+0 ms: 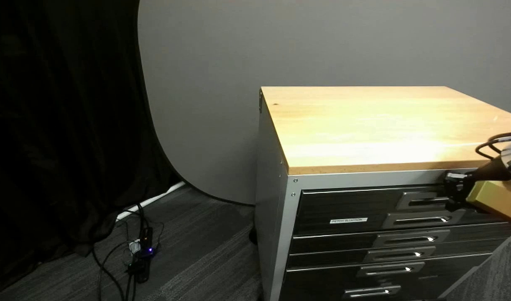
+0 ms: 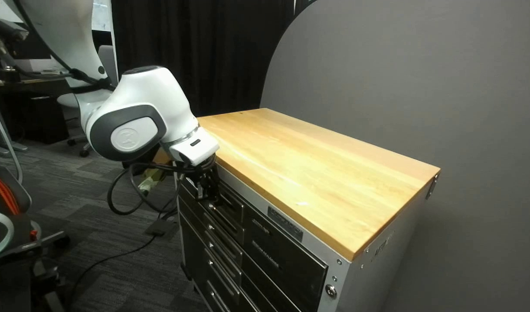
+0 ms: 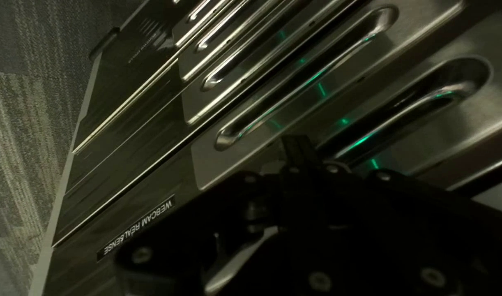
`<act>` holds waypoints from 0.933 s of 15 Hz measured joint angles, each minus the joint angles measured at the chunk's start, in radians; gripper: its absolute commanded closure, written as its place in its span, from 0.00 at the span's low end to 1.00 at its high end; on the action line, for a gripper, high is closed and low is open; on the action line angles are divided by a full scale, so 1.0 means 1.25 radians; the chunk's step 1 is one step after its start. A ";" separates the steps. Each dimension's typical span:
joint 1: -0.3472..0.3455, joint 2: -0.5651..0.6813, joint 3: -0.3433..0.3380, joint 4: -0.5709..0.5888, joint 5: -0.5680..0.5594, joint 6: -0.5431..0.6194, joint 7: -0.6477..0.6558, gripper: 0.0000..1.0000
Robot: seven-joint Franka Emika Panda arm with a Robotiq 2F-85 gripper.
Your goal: Put the screwdriver in the drawer and close it
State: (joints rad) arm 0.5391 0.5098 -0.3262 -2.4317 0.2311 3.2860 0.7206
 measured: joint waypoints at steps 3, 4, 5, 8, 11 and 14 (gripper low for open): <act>0.000 -0.053 0.001 -0.012 -0.002 -0.064 -0.086 0.49; -0.001 -0.089 0.001 -0.020 -0.018 -0.102 -0.115 0.42; -0.003 -0.131 0.001 -0.027 -0.035 -0.151 -0.141 0.33; -0.021 -0.267 0.029 -0.031 -0.042 -0.332 -0.234 0.11; -0.082 -0.405 0.116 -0.031 -0.043 -0.542 -0.296 0.00; -0.159 -0.492 0.223 -0.027 -0.023 -0.699 -0.332 0.00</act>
